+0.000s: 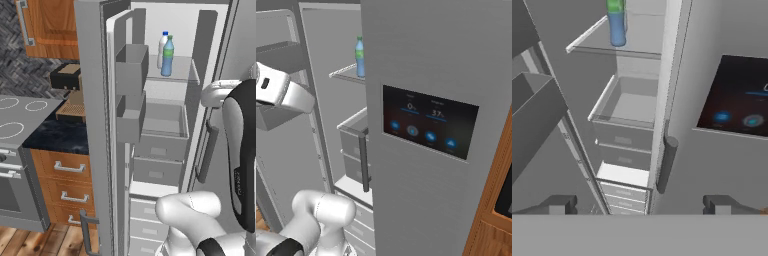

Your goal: Take the bottled waters from the counter and place them in the freezer to freeze. Close the freezer door after placing the bottles.

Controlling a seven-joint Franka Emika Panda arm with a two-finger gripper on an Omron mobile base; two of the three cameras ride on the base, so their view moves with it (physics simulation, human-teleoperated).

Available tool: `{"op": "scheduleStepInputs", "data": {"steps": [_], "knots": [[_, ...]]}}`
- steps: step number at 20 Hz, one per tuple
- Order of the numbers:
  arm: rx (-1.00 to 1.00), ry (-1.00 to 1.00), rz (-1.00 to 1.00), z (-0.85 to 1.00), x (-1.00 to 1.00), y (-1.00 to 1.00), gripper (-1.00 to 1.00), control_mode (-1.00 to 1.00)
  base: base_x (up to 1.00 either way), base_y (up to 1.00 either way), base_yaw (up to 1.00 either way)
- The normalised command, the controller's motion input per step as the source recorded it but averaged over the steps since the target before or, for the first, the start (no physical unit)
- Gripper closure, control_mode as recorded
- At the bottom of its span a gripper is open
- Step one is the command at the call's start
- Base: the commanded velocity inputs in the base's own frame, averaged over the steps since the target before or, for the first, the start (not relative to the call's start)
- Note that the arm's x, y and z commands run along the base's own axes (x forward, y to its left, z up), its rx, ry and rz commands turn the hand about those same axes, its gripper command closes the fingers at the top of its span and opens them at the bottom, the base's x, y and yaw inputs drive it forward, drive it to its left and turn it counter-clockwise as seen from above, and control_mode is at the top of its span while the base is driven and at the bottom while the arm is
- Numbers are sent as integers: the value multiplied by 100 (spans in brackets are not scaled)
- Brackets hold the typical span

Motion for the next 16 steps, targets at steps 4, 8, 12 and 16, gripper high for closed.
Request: {"op": "scheduleStepInputs", "data": {"steps": [4,8,12,16], "knots": [[0,8,0,-53,0,0,-100,-100,0,0,0],[0,8,0,-50,0,0,-100,-100,0,0,0],[12,0,0,-33,0,0,-100,-100,0,0,0],[16,0,0,-22,-1,0,-100,-100,0,0,0]]}}
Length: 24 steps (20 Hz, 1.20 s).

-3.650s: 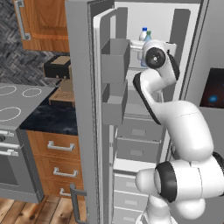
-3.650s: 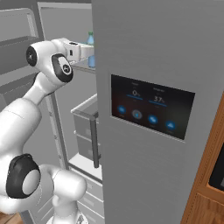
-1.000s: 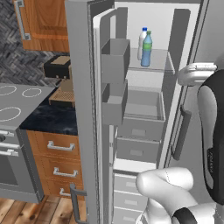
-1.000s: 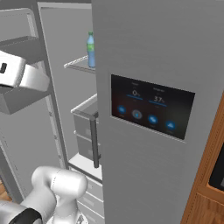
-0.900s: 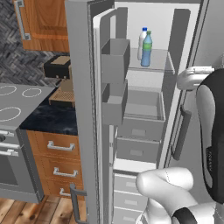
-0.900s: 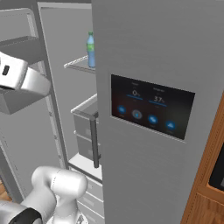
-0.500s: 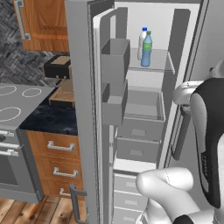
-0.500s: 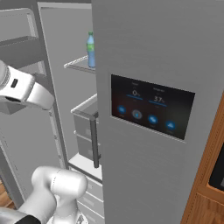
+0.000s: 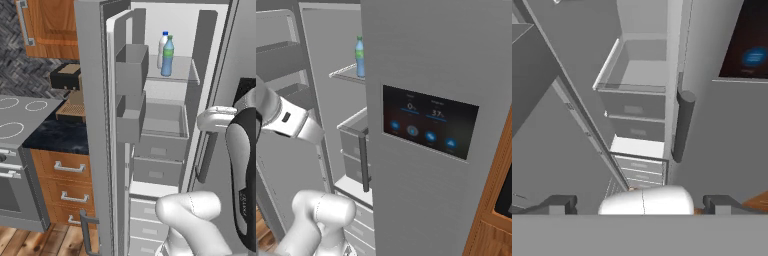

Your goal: Take the bottled waters from the counter and place them in the freezer to freeze. Close the freezer door after placing the bottles.

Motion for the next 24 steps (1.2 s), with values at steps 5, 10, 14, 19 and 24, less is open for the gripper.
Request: {"op": "scheduleStepInputs", "data": {"steps": [5,10,14,19,24], "knots": [[6,5,0,-21,0,0,-100,-100,0,0,0],[0,6,0,-21,0,0,-100,-100,0,0,0],[-1,1,0,-28,-2,0,-100,-100,0,0,0],[-8,1,0,-40,-2,0,-100,-100,0,0,0],[-5,1,0,-33,-1,0,-100,-100,0,0,0]]}}
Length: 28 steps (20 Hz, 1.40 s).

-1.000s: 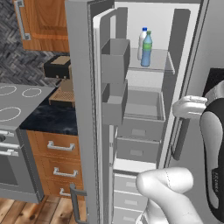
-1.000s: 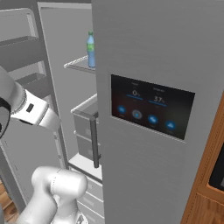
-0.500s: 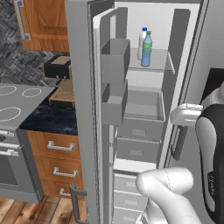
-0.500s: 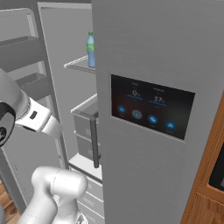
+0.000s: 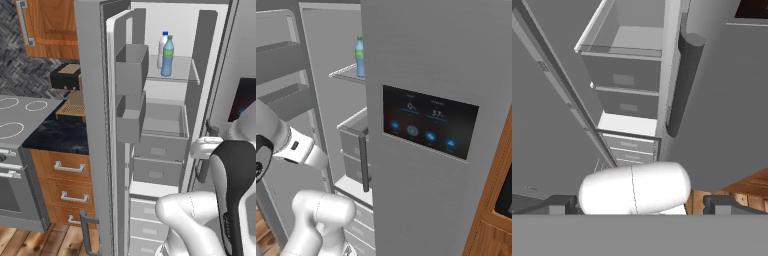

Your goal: Take the bottled waters from the counter and place them in the freezer to freeze. Close the freezer door after placing the bottles.

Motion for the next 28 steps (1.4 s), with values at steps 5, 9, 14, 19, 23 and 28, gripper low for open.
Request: {"op": "scheduleStepInputs", "data": {"steps": [5,9,14,19,23,28], "knots": [[0,2,0,-22,-1,0,-100,-100,0,0,0],[0,0,5,-25,0,0,-100,-100,0,0,0],[0,2,1,-4,0,0,-100,-100,0,0,0],[0,0,0,0,0,0,-100,-100,0,0,0],[0,0,0,0,0,0,-100,-100,0,0,0],[0,0,0,0,0,0,-100,100,-4,0,0]]}}
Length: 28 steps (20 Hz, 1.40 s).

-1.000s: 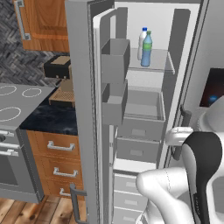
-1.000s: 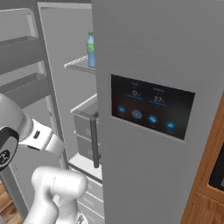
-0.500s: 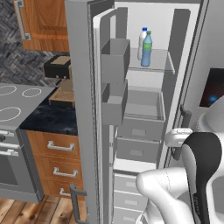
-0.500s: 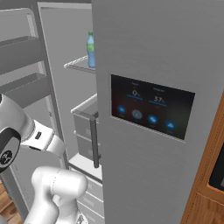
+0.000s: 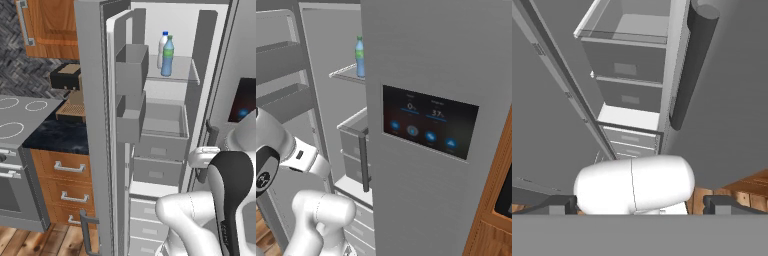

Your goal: Take the bottled waters from the counter and place them in the freezer to freeze. Close the freezer door after placing the bottles.

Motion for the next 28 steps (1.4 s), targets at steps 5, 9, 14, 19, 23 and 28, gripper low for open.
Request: {"op": "scheduleStepInputs", "data": {"steps": [5,9,14,19,23,28], "knots": [[0,0,0,0,0,0,-100,100,-36,0,0],[0,0,0,0,0,0,-100,100,-44,1,-1],[0,0,0,0,0,0,-100,100,-51,4,-2],[0,0,0,0,0,0,-100,100,-57,25,-7],[0,0,0,0,0,0,-100,100,-51,28,-10],[0,0,0,0,0,0,-100,100,-41,41,-16]]}}
